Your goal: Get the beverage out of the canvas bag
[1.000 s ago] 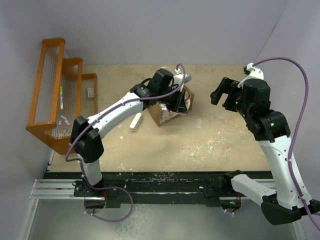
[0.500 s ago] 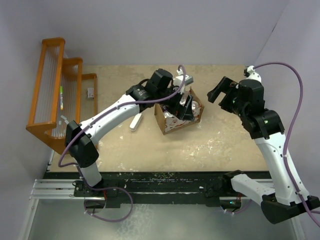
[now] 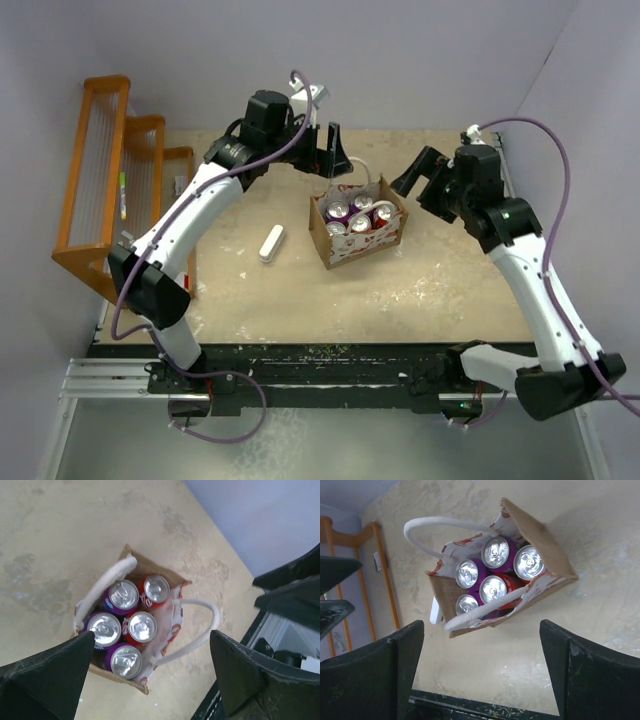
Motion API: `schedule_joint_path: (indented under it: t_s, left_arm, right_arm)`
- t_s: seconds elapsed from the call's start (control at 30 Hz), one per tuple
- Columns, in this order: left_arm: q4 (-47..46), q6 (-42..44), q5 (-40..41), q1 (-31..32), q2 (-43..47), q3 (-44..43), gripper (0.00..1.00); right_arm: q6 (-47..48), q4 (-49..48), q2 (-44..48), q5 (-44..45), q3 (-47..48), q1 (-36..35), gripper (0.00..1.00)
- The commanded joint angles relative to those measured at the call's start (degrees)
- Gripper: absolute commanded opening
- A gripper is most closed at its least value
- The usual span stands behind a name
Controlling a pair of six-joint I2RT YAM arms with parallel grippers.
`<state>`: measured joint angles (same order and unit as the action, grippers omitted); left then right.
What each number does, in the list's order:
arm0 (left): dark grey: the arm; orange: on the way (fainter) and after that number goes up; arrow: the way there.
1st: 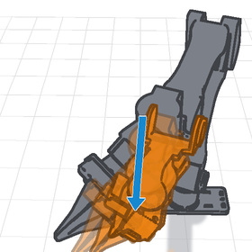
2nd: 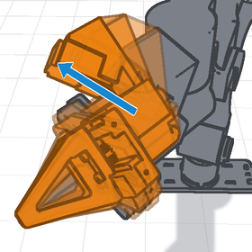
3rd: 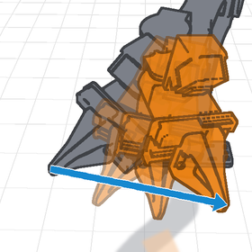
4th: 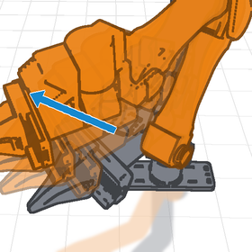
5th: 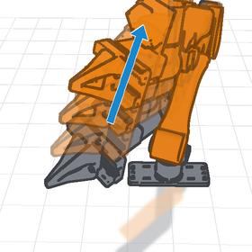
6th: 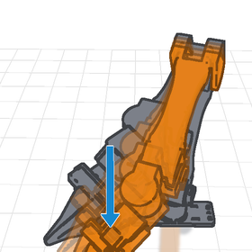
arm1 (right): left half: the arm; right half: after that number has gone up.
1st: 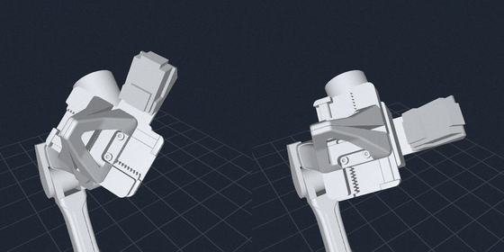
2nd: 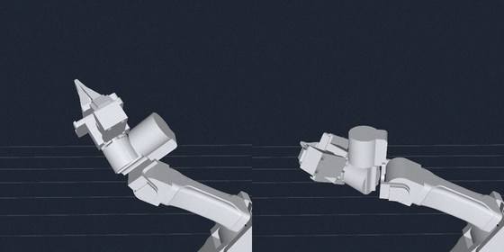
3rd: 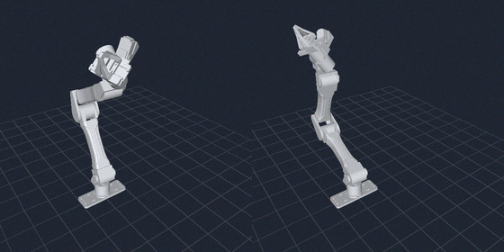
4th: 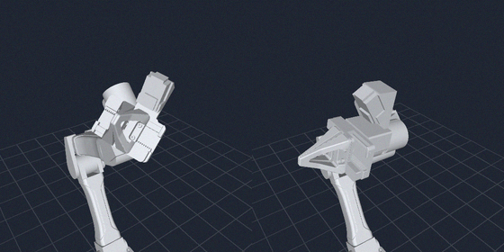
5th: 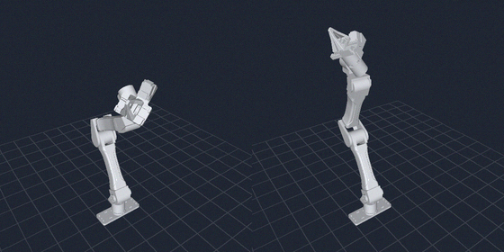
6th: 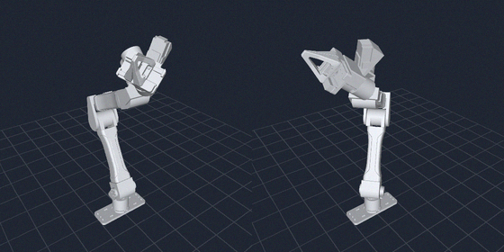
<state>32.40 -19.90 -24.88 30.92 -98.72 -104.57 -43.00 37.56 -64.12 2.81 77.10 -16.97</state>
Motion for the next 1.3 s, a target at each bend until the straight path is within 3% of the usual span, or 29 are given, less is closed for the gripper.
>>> schedule_joint_path:
  t_s: [0.0, 0.23, 0.37, 0.5, 0.7, 0.83, 0.9, 1.0, 1.13, 1.27]
  left_arm:
    - [0.4, -1.7, 6.7, -0.4, -4.6, -6.4, 0.99]
    - [7.3, 3.2, 4.0, -0.4, -16.1, -18.2, 0.99]
    - [5.8, 4.1, -0.1, -0.4, -17.6, -17.5, 0.98]
    - [5.7, 3.2, -2.3, -0.3, -19.0, -17.5, 0.88]
    - [4.6, 0.8, -4.3, -0.3, -20.5, -18.6, 0.60]
    - [4.0, -1.3, -7.0, -0.3, -21.8, -20.4, 0.36]
    - [4.0, -2.1, -7.5, -0.3, -21.6, -20.2, 0.21]
    - [3.7, -2.6, -8.3, -0.3, -19.3, -17.2, 0.08]
    - [2.2, -4.0, -8.7, -0.3, -13.4, -9.6, 0.00]
    - [0.3, -7.0, -8.8, -0.4, -6.8, -0.8, 0.00]
  right_arm:
    - [-3.5, -2.5, -5.2, -9.0, 2.8, -0.2, 0.97]
    - [-6.8, -1.1, -11.5, -13.1, 2.4, -0.1, 0.97]
    - [-6.9, -0.3, -13.9, -14.9, 1.1, -0.1, 0.94]
    - [-7.6, -0.8, -14.2, -17.0, -1.0, -0.1, 0.89]
    - [-6.7, -3.4, -12.0, -17.6, -5.5, -0.1, 0.66]
    - [-5.8, -4.1, -10.8, -16.2, -6.6, -0.1, 0.40]
    - [-4.3, -3.1, -10.4, -14.5, -6.2, -0.1, 0.22]
    - [-0.3, -0.6, -10.0, -13.0, -5.0, -0.1, 0.05]
    - [7.6, 2.0, -9.7, -14.1, -4.2, -0.1, 0.00]
    - [16.1, 3.7, -8.3, -13.0, -4.3, -0.1, 0.00]
